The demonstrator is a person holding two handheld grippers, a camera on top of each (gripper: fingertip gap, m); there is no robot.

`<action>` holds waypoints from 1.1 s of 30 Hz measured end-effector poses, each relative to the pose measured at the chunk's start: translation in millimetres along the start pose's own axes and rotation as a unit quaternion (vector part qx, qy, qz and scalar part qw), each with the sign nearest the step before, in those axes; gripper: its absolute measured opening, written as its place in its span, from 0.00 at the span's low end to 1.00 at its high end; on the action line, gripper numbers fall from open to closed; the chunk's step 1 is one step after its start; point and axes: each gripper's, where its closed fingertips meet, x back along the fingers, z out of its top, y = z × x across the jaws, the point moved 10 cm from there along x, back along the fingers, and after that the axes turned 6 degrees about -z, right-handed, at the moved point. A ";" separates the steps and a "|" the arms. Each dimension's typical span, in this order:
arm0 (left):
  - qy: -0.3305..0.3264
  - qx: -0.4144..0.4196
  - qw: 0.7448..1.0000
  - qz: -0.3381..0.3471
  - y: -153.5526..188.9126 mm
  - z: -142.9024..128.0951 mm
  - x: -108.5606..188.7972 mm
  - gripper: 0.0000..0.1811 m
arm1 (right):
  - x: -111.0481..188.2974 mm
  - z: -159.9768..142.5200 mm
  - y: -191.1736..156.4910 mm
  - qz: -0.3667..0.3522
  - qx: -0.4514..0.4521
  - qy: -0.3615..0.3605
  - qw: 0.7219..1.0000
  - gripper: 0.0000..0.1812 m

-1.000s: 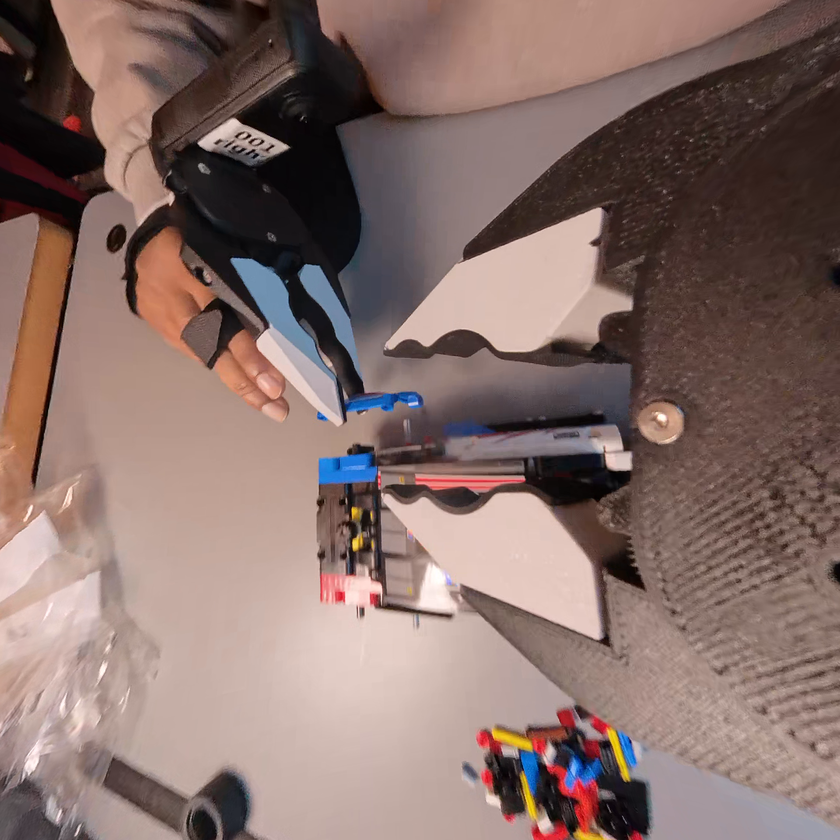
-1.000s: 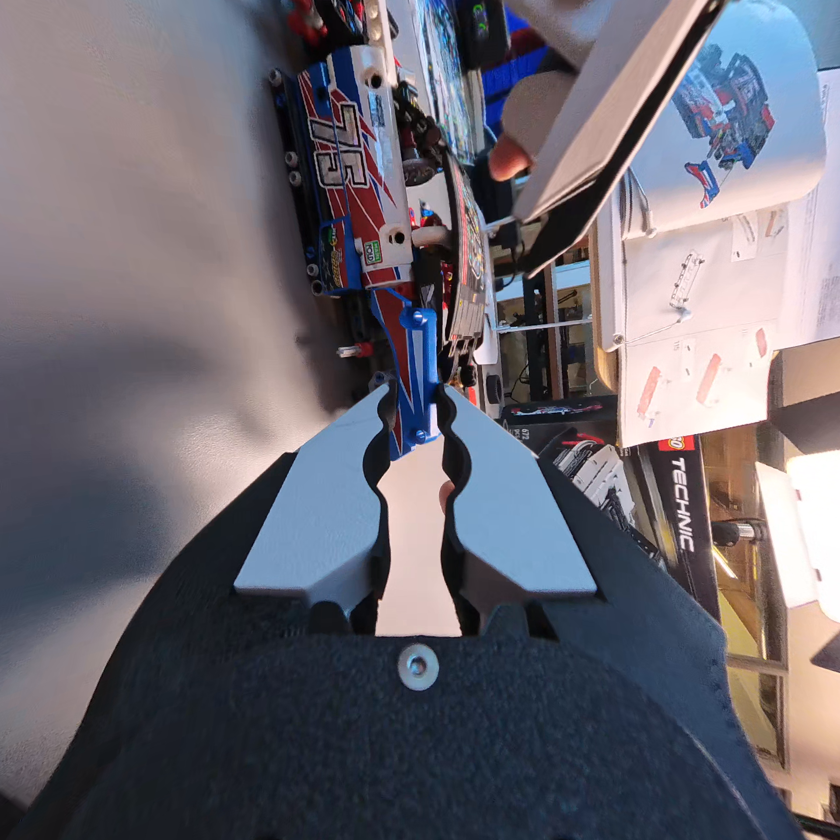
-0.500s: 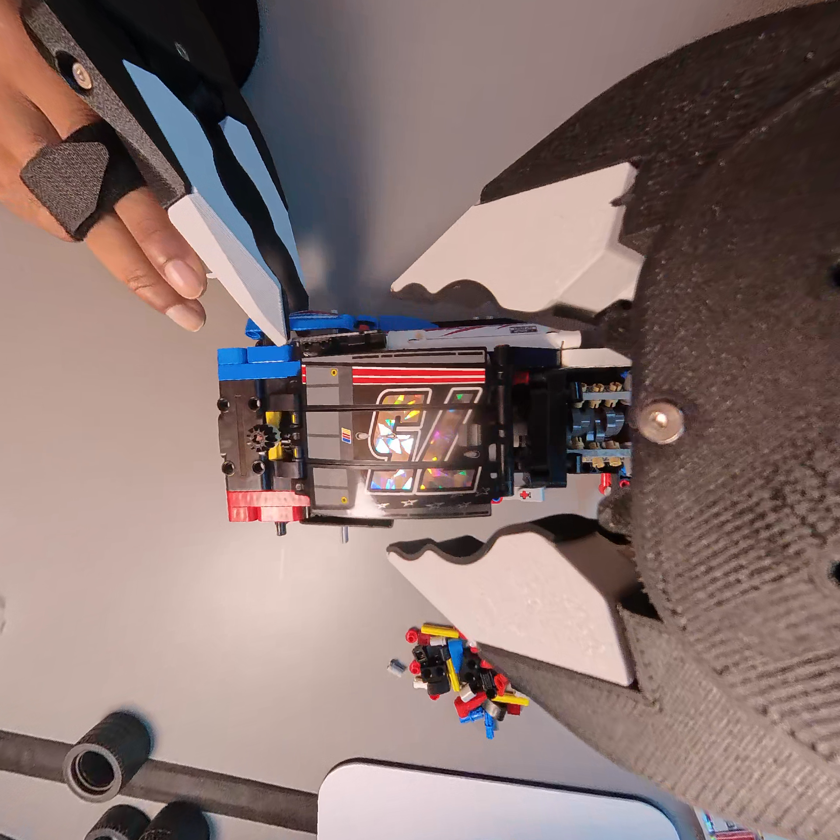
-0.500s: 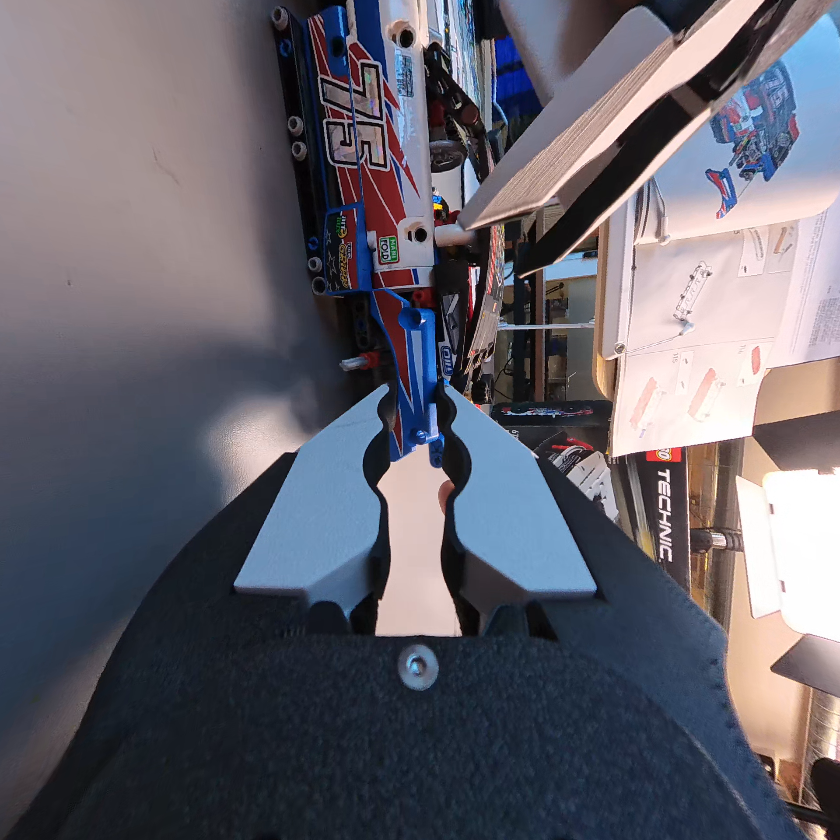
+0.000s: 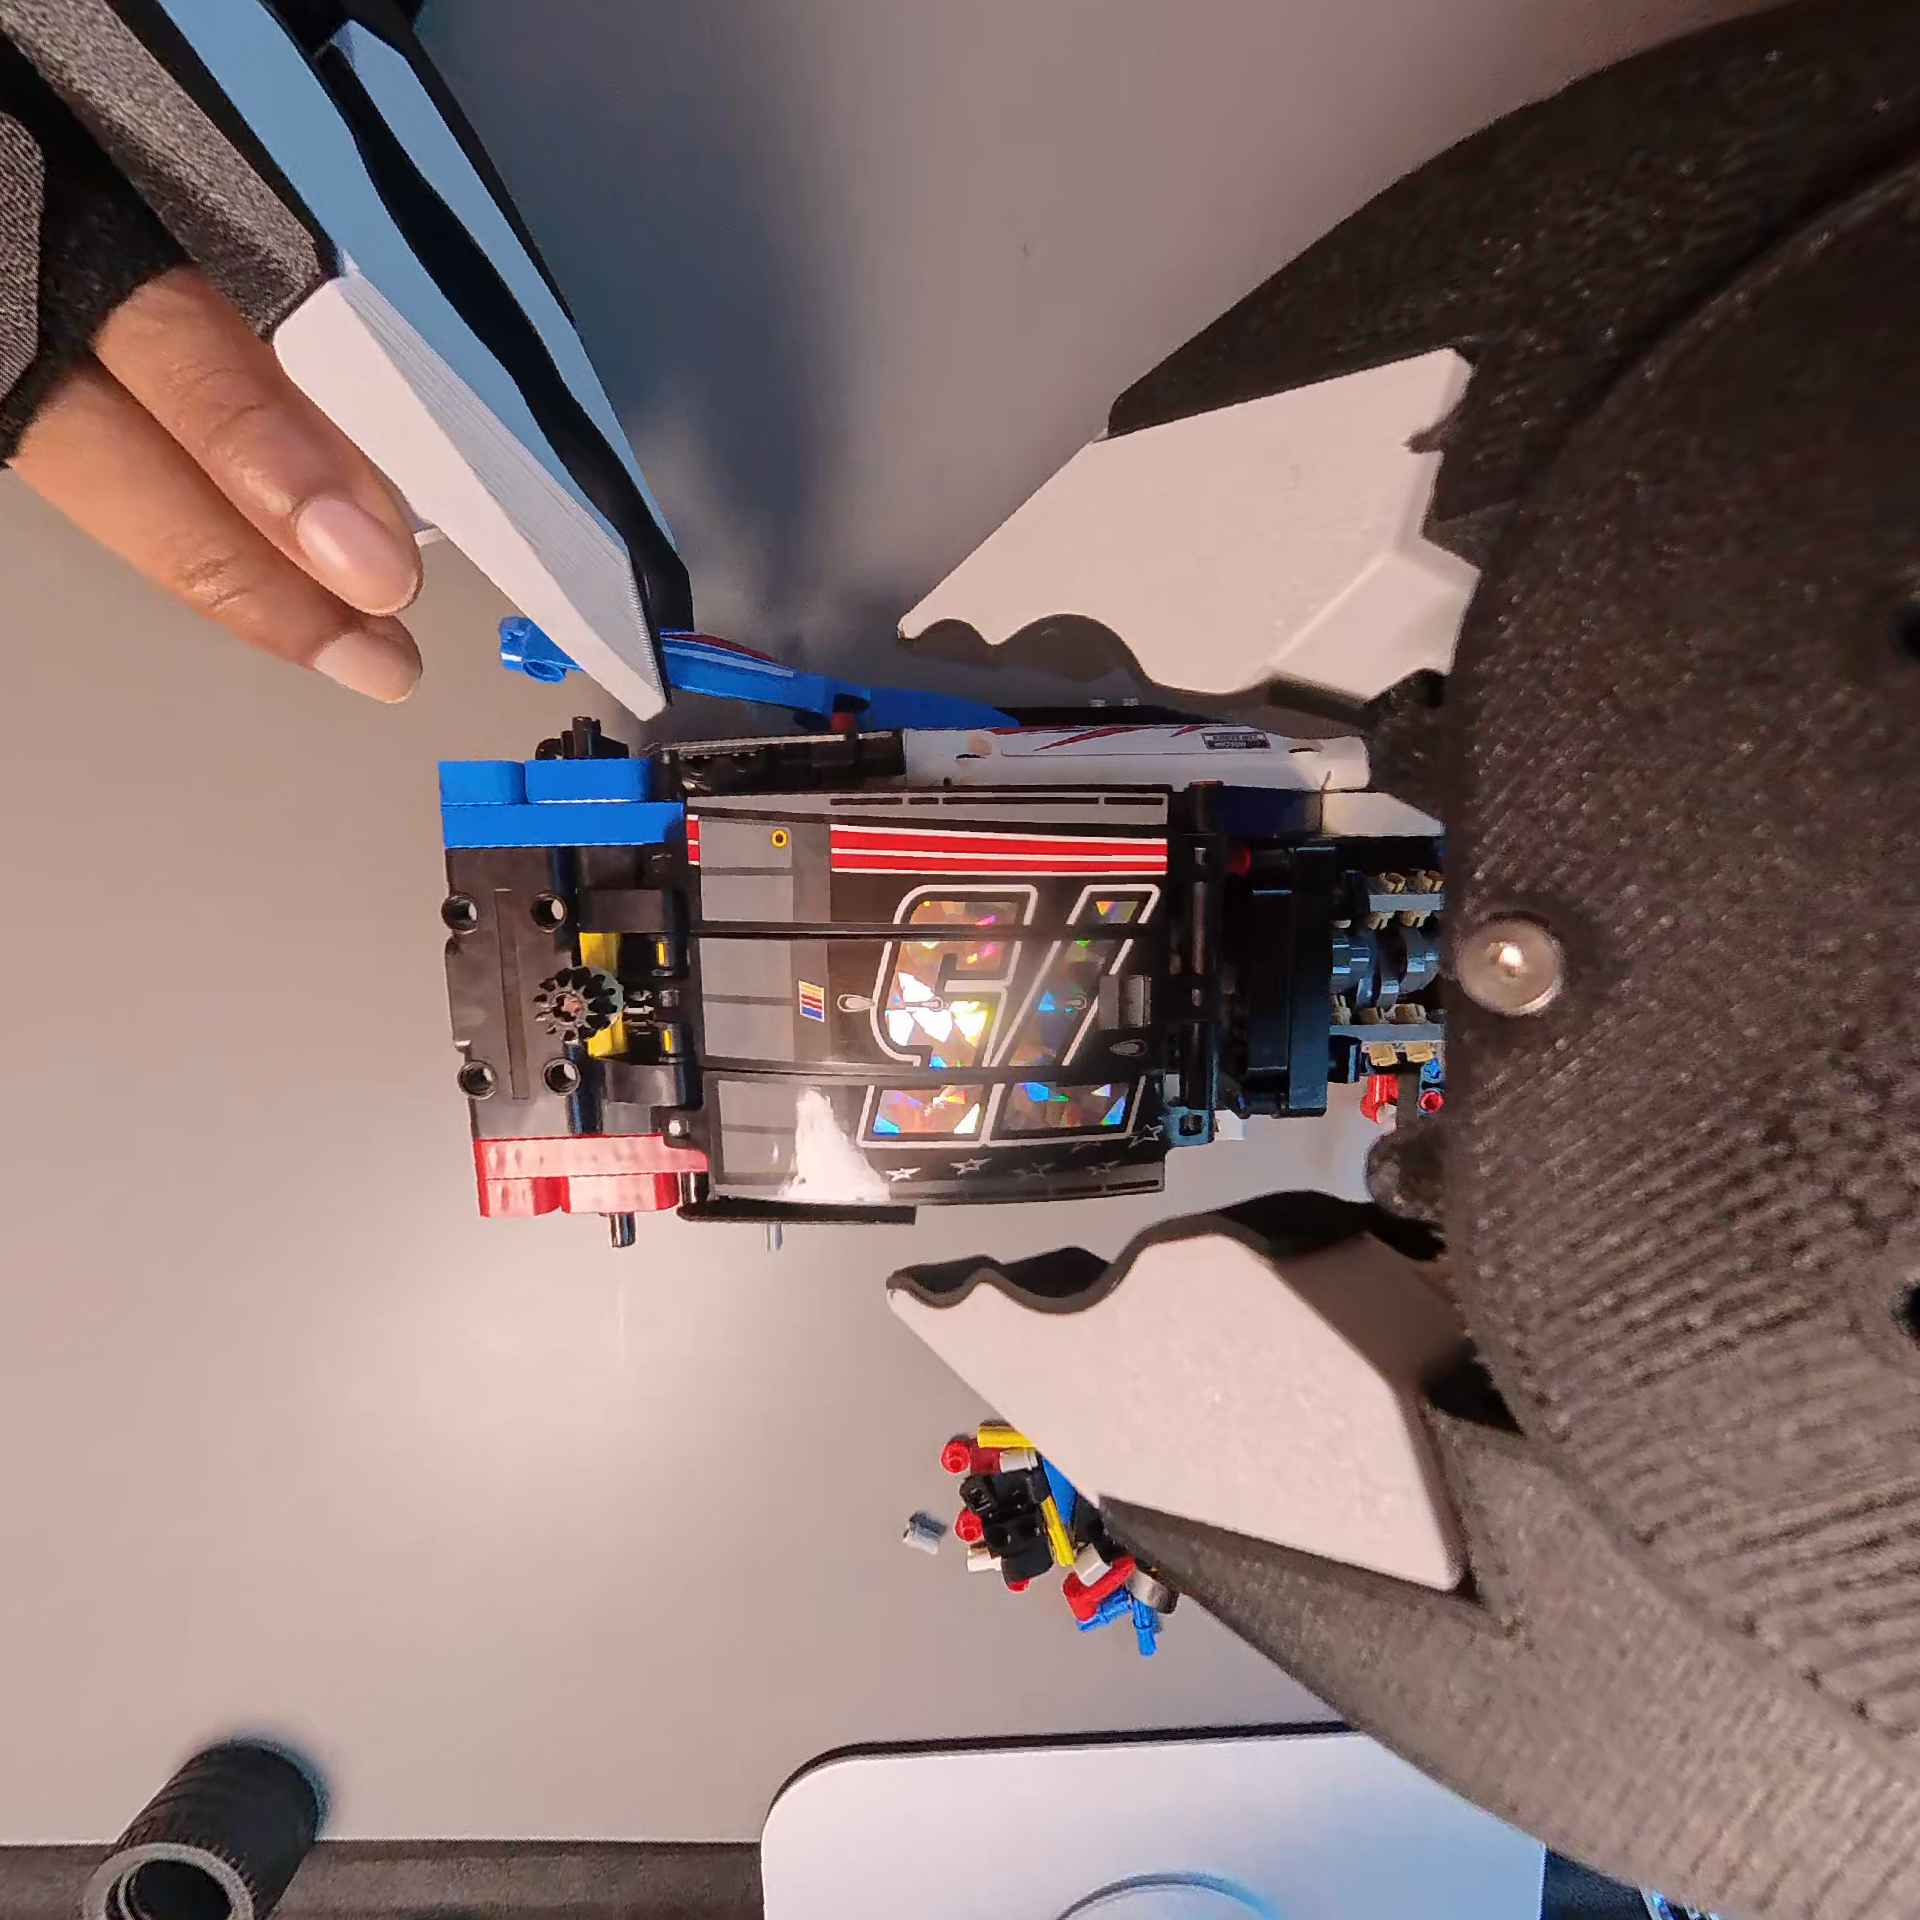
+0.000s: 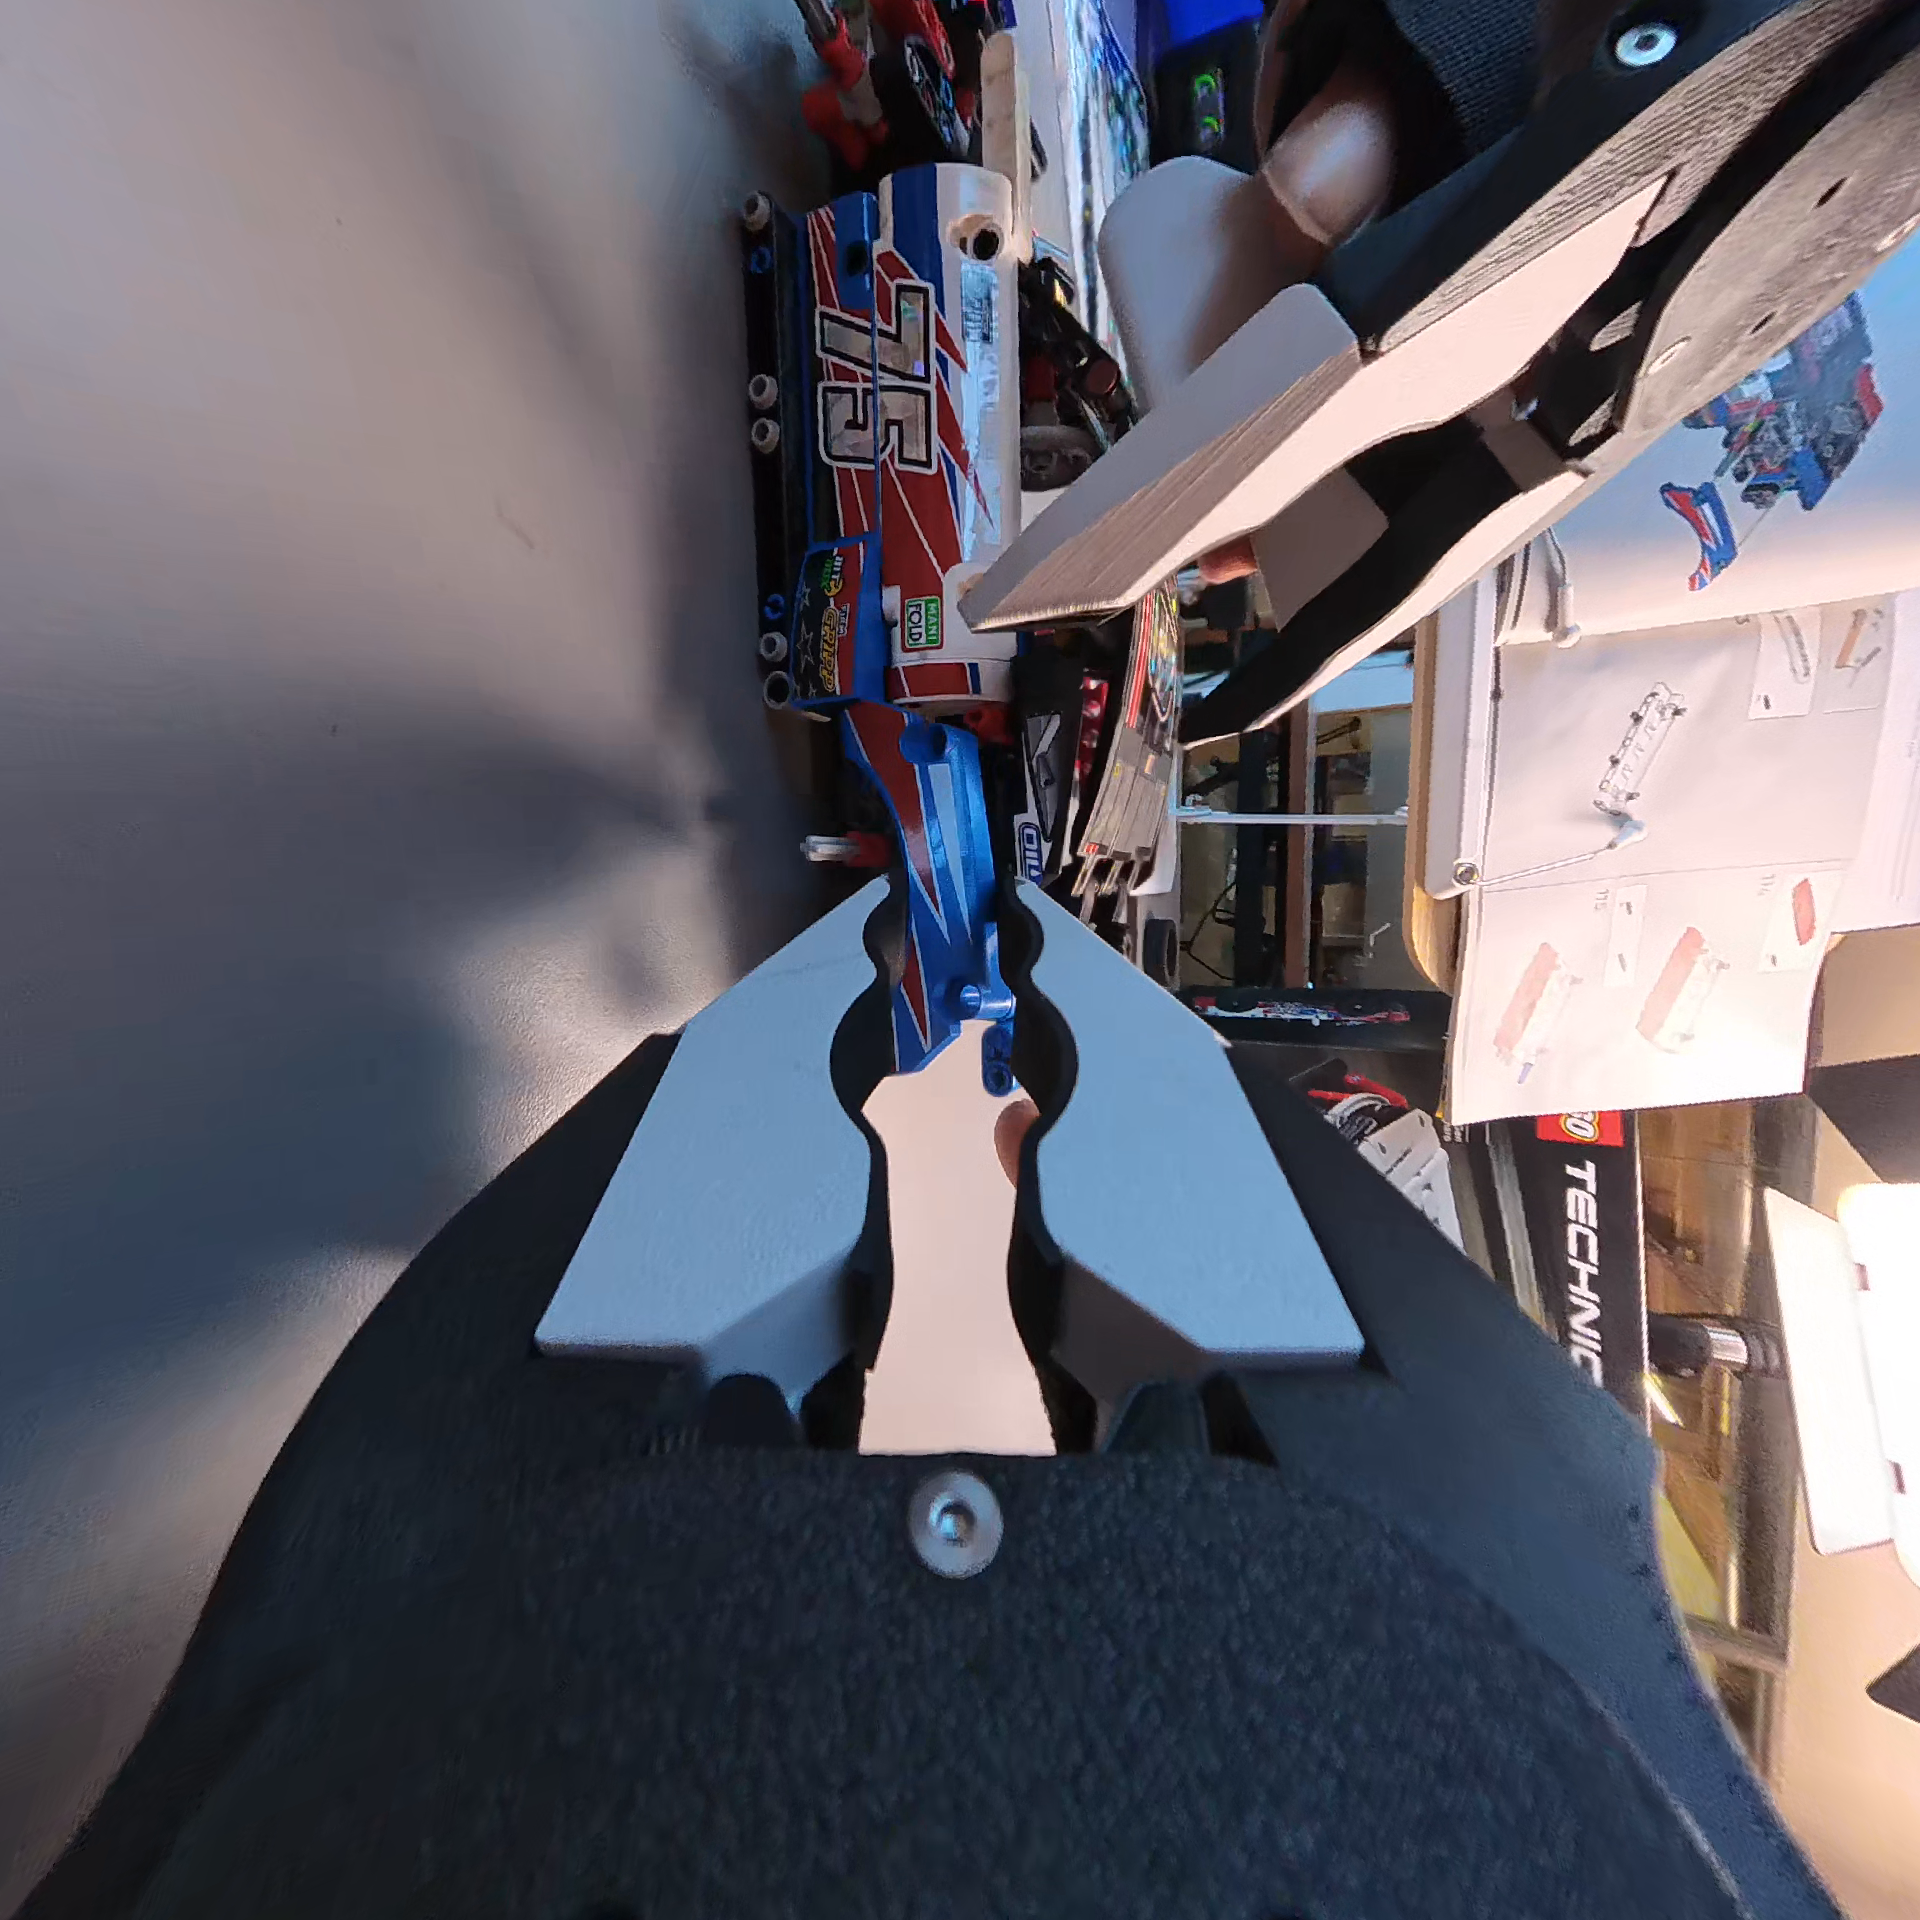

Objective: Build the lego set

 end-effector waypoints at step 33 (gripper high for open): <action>0.003 0.060 0.998 -0.003 -4.5 1.2 -16.1 0.63 | -14.5 8.0 11.9 0.051 -0.024 -0.074 0.996 0.07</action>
